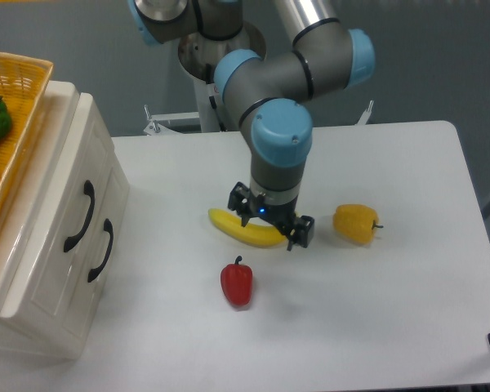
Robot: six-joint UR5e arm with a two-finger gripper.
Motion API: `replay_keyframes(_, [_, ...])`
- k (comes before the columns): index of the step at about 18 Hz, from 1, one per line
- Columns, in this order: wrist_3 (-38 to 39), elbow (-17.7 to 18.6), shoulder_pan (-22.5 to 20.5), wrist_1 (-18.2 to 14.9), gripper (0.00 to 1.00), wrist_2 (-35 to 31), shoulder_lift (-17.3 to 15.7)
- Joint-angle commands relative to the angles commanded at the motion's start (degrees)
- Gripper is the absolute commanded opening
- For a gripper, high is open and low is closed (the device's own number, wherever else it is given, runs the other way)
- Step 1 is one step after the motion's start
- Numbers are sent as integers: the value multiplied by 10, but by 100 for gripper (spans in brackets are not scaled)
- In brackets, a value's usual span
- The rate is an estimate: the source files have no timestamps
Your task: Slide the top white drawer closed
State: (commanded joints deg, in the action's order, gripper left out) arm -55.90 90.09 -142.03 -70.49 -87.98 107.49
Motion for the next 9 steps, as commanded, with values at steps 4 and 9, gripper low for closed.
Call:
replay_keyframes(4, [-8,0,-18,0,100,-1,-8])
replay_keyframes(9, [-123,0,-61,-22,100,-2,-20])
